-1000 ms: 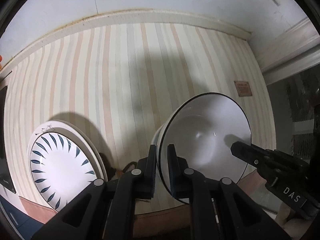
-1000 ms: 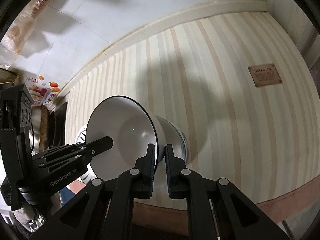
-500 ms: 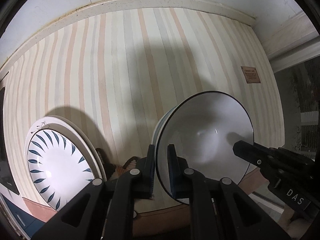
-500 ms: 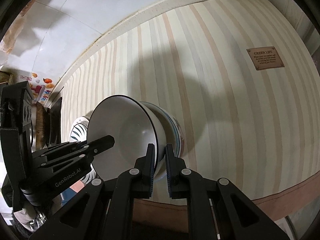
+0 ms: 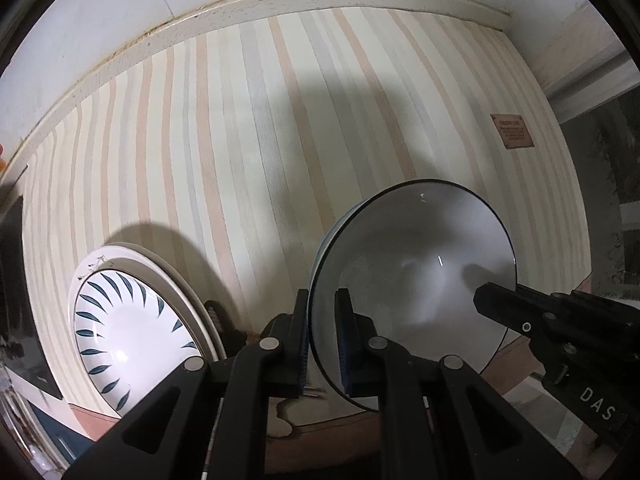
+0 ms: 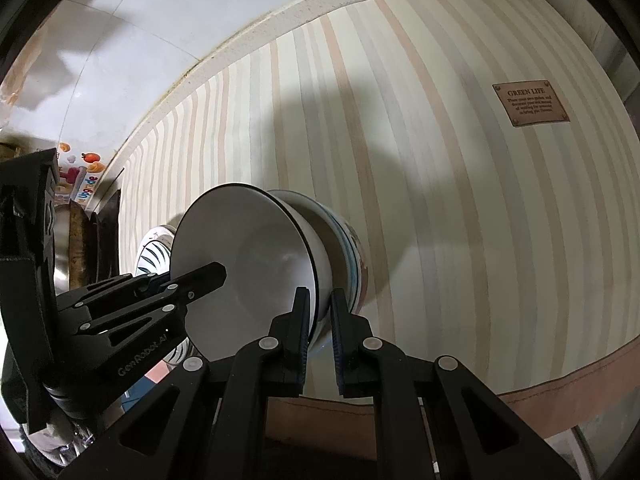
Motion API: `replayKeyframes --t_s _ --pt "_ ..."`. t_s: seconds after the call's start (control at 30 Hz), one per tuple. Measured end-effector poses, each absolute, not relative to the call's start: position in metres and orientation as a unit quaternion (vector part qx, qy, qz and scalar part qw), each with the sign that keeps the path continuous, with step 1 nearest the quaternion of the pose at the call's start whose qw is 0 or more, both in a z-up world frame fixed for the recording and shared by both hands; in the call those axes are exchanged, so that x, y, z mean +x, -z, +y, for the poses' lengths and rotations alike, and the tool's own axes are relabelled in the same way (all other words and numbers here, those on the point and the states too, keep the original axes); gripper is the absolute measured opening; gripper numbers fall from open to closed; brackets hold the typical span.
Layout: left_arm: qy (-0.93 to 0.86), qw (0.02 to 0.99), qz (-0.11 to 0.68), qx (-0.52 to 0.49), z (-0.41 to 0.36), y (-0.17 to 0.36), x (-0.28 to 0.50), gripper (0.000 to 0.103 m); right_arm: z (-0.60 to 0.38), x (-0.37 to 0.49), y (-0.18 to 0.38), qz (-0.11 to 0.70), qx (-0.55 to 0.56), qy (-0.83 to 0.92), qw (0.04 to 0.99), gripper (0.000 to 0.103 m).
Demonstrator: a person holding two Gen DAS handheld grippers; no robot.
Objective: Organize plates and bowls
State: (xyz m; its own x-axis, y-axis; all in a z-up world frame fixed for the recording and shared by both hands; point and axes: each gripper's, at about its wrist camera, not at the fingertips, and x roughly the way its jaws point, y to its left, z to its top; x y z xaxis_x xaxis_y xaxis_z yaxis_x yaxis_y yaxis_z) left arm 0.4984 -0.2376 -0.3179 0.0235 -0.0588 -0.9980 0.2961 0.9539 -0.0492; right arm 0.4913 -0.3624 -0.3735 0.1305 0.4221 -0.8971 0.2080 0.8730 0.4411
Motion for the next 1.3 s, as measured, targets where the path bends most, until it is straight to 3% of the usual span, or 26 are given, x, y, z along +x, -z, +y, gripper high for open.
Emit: replayKeyframes --t_s 0.5,0.9,1.13,1.3 --pt "0.121 0.703 0.696 0.084 -0.236 0.326 0.498 0.011 -0.365 0.496 0.377 0.668 0.246 -0.064 0.699 0.017" --pt "0.161 0.735 0.655 0.069 -0.221 0.247 0.472 0.012 -0.356 0.470 0.321 0.645 0.212 -0.056 0.732 0.018" --pt "0.171 0.754 0.631 0.059 -0.206 0.203 0.451 0.022 -0.349 0.449 0.269 0.617 0.182 -0.041 0.765 0.046" --pt "0.171 0.761 0.625 0.041 -0.193 0.185 0.443 0.038 -0.343 0.435 0.241 0.599 0.158 -0.032 0.785 0.070"
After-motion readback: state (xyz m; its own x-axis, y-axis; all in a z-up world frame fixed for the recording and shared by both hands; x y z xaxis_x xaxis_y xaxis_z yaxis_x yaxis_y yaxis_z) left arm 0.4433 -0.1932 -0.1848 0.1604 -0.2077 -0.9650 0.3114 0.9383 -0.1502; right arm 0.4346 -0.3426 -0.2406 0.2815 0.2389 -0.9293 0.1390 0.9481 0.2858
